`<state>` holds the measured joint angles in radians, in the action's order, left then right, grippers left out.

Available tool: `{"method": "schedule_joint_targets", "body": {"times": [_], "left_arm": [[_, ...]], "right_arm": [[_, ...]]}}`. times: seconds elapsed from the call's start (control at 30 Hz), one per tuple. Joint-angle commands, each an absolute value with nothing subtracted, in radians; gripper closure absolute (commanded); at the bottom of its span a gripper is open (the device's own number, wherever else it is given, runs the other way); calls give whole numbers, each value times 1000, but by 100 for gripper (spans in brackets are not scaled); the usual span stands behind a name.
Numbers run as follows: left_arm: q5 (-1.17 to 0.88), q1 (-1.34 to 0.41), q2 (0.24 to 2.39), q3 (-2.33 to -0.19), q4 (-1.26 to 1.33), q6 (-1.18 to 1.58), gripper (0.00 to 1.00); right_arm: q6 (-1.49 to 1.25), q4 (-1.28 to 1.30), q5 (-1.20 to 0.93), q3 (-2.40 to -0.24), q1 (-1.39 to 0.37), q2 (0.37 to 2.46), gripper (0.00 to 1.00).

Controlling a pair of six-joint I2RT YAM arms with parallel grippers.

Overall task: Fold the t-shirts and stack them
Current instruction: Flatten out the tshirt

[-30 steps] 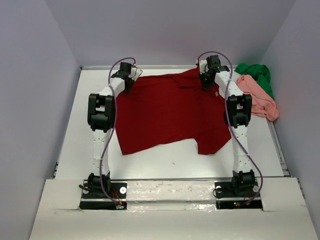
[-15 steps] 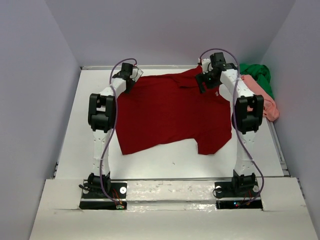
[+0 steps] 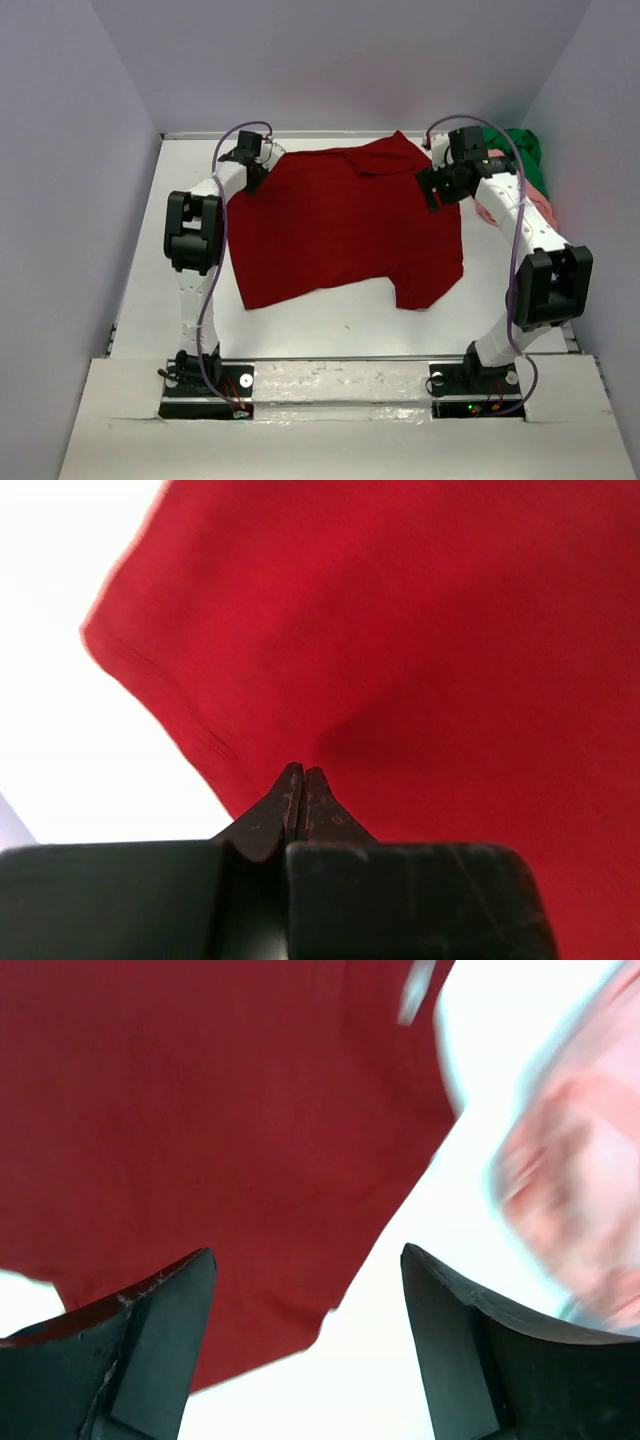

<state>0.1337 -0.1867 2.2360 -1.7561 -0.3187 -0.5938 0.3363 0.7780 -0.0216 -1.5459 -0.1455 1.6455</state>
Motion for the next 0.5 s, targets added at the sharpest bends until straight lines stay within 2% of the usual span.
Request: {"method": "schedule_joint_targets", "body": {"times": [0.0, 0.03, 0.07, 0.13, 0.17, 0.23, 0.3, 0.33, 0.47], "left_arm": [[-33, -193, 2016, -1631, -417, -610, 100], [-73, -193, 1943, -1556, -428, -617, 85], [-106, -193, 1906, -1524, -464, -629, 77], [-174, -193, 1802, -1432, -542, -655, 78], [-196, -192, 1764, -1395, -564, -670, 75], [-231, -193, 1657, -1324, -606, -690, 60], [-238, -193, 1535, -1209, -637, -704, 59], [-238, -193, 1498, -1169, -646, -712, 52], [-212, -195, 1321, -1011, -698, -741, 45]], "right_arm": [[293, 792, 34, -1375, -152, 1631, 21], [287, 785, 34, -1349, -152, 1615, 22], [279, 784, 34, -1327, -152, 1611, 22], [261, 781, 34, -1270, -152, 1602, 24], [244, 778, 41, -1238, -152, 1598, 25], [230, 772, 72, -1204, -152, 1592, 26], [212, 752, 115, -1175, -152, 1571, 26], [207, 743, 130, -1148, -152, 1563, 26], [192, 715, 172, -1118, -115, 1549, 26]]}}
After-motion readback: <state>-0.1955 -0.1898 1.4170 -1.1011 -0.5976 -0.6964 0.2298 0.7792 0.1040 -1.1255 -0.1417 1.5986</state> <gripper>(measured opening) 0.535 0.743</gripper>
